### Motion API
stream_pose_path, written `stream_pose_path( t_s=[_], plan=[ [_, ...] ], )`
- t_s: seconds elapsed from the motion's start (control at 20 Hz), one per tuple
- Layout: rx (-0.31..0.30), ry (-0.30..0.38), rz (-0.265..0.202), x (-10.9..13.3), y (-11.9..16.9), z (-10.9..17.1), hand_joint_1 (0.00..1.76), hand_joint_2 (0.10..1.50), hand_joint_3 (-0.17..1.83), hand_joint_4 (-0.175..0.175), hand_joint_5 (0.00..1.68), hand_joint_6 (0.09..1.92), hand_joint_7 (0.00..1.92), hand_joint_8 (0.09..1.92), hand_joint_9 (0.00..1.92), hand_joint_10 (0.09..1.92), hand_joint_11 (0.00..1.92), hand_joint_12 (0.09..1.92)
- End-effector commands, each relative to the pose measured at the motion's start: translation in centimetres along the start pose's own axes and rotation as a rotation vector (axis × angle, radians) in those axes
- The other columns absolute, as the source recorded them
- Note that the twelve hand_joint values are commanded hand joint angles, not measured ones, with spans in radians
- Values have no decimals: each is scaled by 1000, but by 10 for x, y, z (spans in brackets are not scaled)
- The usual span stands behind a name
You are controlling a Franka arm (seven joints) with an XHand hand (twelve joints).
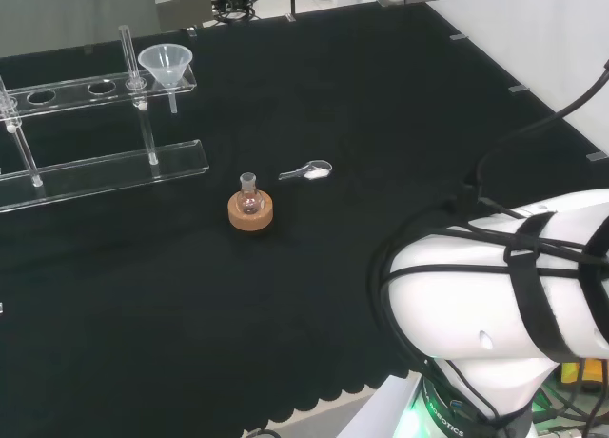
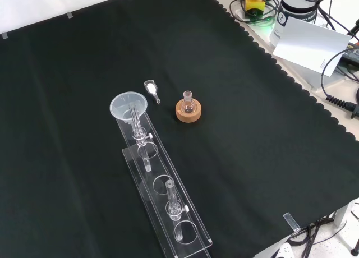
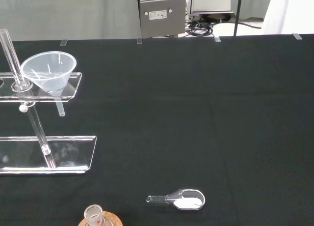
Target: Pick up the funnel from the transparent funnel stand.
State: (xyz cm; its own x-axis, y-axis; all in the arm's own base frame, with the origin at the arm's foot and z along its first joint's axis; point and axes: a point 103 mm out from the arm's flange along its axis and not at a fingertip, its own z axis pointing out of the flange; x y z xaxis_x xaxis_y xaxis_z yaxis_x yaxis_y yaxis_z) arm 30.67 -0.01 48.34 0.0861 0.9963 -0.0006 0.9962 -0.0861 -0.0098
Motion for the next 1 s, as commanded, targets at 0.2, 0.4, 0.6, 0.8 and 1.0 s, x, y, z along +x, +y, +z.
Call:
stream_pose_path(
  t_s=[0.2,0.4,0.6,0.8,1.0],
  plan=[
    [-13,-4,3,-8,1,1,0,1173,446,14,216,89,64,524,211,607,157,1324],
    [-1,-3,10,-12,6,4,0,1184,426,13,230,87,70,520,216,606,155,1332],
    [17,1,29,-21,18,11,0,1186,422,12,237,87,75,520,221,606,156,1331],
    [22,9,44,-29,33,18,0,1188,417,12,244,87,80,521,225,607,157,1331],
    [39,1,30,-36,52,30,0,1176,403,11,252,87,118,534,250,616,157,1333]
  ],
)
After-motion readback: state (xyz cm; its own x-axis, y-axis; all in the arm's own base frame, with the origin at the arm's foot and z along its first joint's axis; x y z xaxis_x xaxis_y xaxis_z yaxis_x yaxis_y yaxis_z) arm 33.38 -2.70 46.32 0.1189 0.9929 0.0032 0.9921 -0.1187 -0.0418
